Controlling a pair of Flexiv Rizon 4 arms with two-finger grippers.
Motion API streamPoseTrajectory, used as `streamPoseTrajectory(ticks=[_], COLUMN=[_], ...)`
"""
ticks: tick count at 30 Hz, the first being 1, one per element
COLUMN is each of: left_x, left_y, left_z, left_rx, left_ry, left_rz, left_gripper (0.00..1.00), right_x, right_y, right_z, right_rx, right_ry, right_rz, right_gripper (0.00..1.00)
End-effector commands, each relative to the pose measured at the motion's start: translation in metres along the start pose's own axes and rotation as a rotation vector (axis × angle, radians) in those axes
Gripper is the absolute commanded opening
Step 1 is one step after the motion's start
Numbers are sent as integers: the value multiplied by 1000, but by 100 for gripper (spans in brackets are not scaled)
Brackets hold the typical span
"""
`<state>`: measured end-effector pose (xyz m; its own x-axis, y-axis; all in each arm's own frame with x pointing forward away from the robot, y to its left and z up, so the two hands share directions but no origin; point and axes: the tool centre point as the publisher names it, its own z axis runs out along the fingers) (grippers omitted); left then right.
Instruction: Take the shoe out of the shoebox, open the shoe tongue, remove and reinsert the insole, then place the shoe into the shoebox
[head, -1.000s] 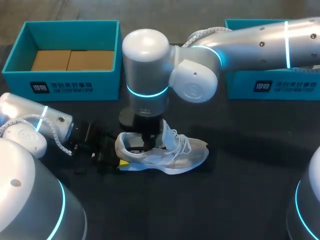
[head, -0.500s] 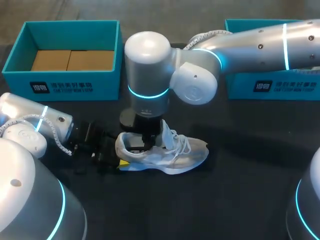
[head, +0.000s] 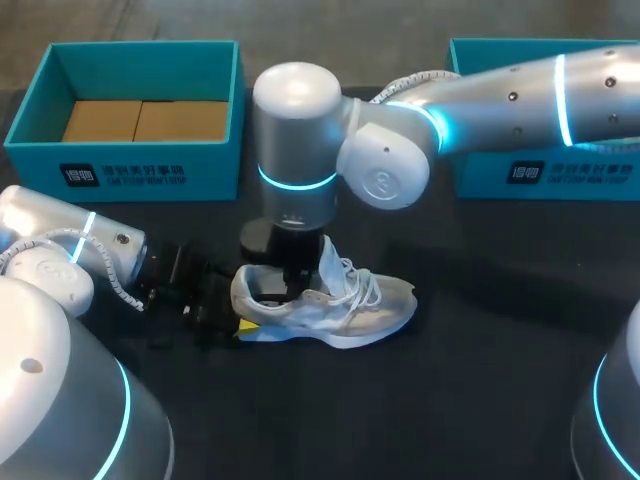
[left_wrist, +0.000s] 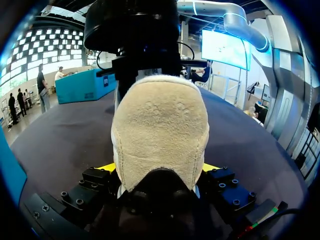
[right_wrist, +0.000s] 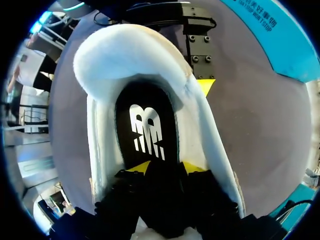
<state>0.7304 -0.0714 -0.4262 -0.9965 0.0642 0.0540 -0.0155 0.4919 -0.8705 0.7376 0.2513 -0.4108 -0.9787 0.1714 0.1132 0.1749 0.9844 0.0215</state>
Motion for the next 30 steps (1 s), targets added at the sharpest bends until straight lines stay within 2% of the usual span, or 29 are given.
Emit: streamPoseTrajectory(ticks=[1, 5, 6, 7, 17, 23, 30], left_x=[-1, -1, -1, -1, -1, -1, -1], left_y=[1, 1, 1, 1, 1, 1, 1], left_z=[2, 2, 2, 2, 2, 2, 2], left_rx=[-2, -2, -2, -2, -2, -2, -2], left_ry=[0, 0, 0, 0, 0, 0, 0], left_rz=[1, 1, 1, 1, 1, 1, 1], left_gripper=[0, 0, 0, 0, 0, 0, 0], right_x=[-4, -2, -2, -2, 1, 4, 12], right_y=[-3, -5, -6, -7, -11, -17, -18], right_z=[32, 36, 37, 38, 40, 29, 19], right_rx=[-7, -10, -12, -11, 7, -14, 10], right_ry=[28, 47, 54, 58, 99, 119, 166], right_rz=[3, 15, 21, 23, 27, 18, -42], right_gripper=[19, 7, 1, 0, 0, 0, 0])
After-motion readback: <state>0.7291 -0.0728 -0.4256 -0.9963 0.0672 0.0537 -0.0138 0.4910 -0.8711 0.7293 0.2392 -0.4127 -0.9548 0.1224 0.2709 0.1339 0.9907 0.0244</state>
